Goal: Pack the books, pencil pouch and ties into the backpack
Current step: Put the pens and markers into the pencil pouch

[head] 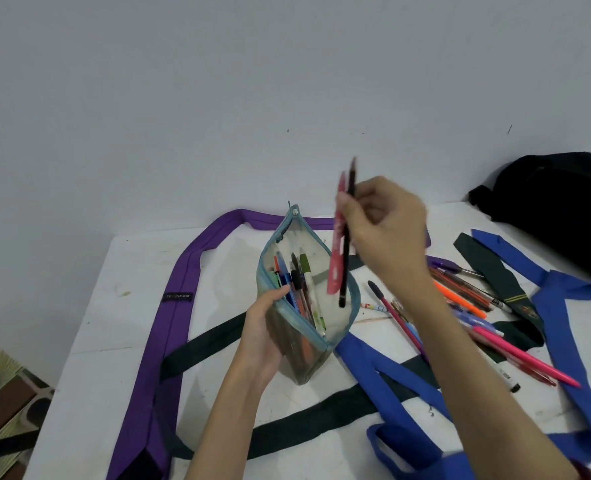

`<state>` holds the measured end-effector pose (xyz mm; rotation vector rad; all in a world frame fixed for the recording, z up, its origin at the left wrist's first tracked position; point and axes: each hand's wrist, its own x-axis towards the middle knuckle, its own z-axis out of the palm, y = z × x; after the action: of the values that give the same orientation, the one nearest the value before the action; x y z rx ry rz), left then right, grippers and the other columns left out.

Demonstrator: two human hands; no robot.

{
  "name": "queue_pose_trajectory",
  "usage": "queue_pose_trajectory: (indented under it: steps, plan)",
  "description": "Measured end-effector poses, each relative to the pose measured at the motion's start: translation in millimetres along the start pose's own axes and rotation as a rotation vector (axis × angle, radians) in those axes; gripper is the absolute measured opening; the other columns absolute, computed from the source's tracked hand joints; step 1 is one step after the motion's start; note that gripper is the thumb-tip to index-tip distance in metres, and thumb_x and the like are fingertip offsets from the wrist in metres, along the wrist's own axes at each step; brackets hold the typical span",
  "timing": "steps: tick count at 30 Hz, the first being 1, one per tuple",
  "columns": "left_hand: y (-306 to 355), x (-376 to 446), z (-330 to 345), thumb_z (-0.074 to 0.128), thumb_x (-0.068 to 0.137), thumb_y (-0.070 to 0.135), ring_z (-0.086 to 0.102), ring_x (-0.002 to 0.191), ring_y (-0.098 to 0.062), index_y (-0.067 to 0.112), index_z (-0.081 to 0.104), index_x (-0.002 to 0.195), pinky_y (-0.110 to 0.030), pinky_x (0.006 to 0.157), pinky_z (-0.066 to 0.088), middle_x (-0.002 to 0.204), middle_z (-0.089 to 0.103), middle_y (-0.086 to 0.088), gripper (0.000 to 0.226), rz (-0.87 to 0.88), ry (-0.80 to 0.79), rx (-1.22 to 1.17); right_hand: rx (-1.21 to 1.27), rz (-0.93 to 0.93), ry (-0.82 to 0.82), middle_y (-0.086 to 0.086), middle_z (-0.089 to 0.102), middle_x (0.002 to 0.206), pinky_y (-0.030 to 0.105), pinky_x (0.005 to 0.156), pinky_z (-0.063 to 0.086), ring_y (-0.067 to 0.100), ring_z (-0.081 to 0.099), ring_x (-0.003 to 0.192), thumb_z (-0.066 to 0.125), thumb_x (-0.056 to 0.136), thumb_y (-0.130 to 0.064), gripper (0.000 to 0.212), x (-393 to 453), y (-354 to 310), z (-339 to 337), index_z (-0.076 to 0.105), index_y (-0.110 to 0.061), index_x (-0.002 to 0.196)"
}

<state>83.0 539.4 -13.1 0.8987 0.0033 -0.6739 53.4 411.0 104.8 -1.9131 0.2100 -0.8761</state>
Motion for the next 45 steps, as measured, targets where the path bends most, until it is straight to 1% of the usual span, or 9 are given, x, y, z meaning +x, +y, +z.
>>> queue_pose_trajectory:
  steps: [7, 18, 23, 26, 29, 34, 37, 43, 45]
  plan:
    - [-1.3, -1.4, 1.2, 0.064, 0.062, 0.033, 0.06, 0.086, -0.021, 0.016, 0.06, 0.11, -0.034, 0.071, 0.049, 0.087, 0.066, -0.008, 0.051, 0.009, 0.043, 0.013, -0.305, 0.049, -0.28, 0.002, 0.065, 0.065, 0.041, 0.069, 0.054, 0.023, 0.062, 0.067, 0.058, 0.091, -0.025, 0.011, -27.2, 41.4, 36.8, 0.059, -0.016, 0.083]
    - [-2.2, 1.0, -2.0, 0.065, 0.064, 0.034, 0.059, 0.103, -0.026, 0.018, 0.061, 0.116, -0.045, 0.096, 0.046, 0.101, 0.067, -0.01, 0.055, 0.012, 0.029, 0.006, -0.165, -0.074, 0.064, 0.002, 0.067, 0.065, 0.039, 0.058, 0.051, 0.021, 0.061, 0.052, 0.049, 0.097, -0.021, 0.009, -14.6, 22.7, 30.9, 0.052, -0.015, 0.091]
    - [-1.2, -0.8, -1.1, 0.066, 0.068, 0.028, 0.062, 0.094, -0.022, 0.019, 0.064, 0.109, -0.04, 0.086, 0.05, 0.09, 0.07, -0.007, 0.042, 0.028, -0.005, -0.006, -0.42, 0.181, -0.387, 0.011, 0.061, 0.062, 0.034, 0.056, 0.053, 0.025, 0.063, 0.055, 0.053, 0.095, -0.027, 0.027, -15.7, 40.8, 40.6, 0.059, -0.003, 0.086]
    - [-0.1, -0.9, 0.3, 0.066, 0.066, 0.029, 0.063, 0.097, -0.024, 0.018, 0.06, 0.12, -0.039, 0.084, 0.052, 0.1, 0.069, -0.01, 0.055, 0.012, 0.009, -0.012, -0.575, 0.194, -0.449, 0.003, 0.05, 0.056, 0.019, 0.044, 0.032, 0.011, 0.047, 0.048, 0.057, 0.093, -0.032, 0.036, -20.8, 49.5, 49.2, 0.055, -0.005, 0.069]
    - [-0.7, -1.5, 0.6, 0.066, 0.071, 0.022, 0.064, 0.09, -0.021, 0.016, 0.06, 0.119, -0.034, 0.074, 0.052, 0.095, 0.069, -0.009, 0.049, -0.008, 0.004, -0.035, -0.664, 0.139, -0.473, 0.0, 0.046, 0.058, 0.024, 0.049, 0.031, 0.014, 0.044, 0.056, 0.059, 0.091, -0.036, 0.04, -22.9, 47.7, 53.5, 0.046, -0.011, 0.062]
    - [1.1, -2.0, -1.7, 0.062, 0.073, 0.023, 0.063, 0.091, -0.024, 0.017, 0.067, 0.104, -0.043, 0.089, 0.048, 0.094, 0.07, -0.01, 0.032, -0.013, -0.023, -0.059, -0.488, -0.076, -0.132, -0.001, 0.058, 0.062, 0.026, 0.062, 0.041, 0.012, 0.052, 0.057, 0.056, 0.093, -0.03, 0.028, -19.3, 41.0, 33.0, 0.062, -0.009, 0.076]
    - [3.1, -2.0, -5.2, 0.058, 0.074, 0.026, 0.062, 0.092, -0.022, 0.019, 0.065, 0.109, -0.039, 0.083, 0.051, 0.094, 0.07, -0.007, 0.036, 0.012, -0.008, -0.03, -0.415, -0.007, 0.058, 0.001, 0.062, 0.065, 0.026, 0.065, 0.042, 0.015, 0.057, 0.06, 0.057, 0.092, -0.021, 0.018, -10.3, 54.3, 8.1, 0.063, -0.008, 0.081]
    - [8.3, -1.8, -12.2, 0.053, 0.084, 0.027, 0.059, 0.096, -0.021, 0.024, 0.063, 0.108, -0.038, 0.084, 0.05, 0.097, 0.066, -0.006, 0.026, 0.032, 0.05, 0.001, -0.918, 0.401, -0.637, 0.007, 0.06, 0.108, 0.027, 0.075, 0.048, 0.019, 0.057, 0.092, 0.057, 0.089, -0.016, 0.016, -13.2, 121.1, -10.1, 0.058, -0.015, 0.105]
    - [10.1, -1.7, -14.1, 0.051, 0.087, 0.026, 0.059, 0.095, -0.021, 0.024, 0.063, 0.105, -0.039, 0.084, 0.049, 0.096, 0.066, -0.006, 0.022, 0.024, 0.059, -0.022, -0.981, 0.394, -0.7, 0.007, 0.052, 0.112, 0.03, 0.08, 0.046, 0.021, 0.05, 0.102, 0.054, 0.089, -0.013, 0.02, -22.1, 131.3, -7.5, 0.054, -0.013, 0.109]
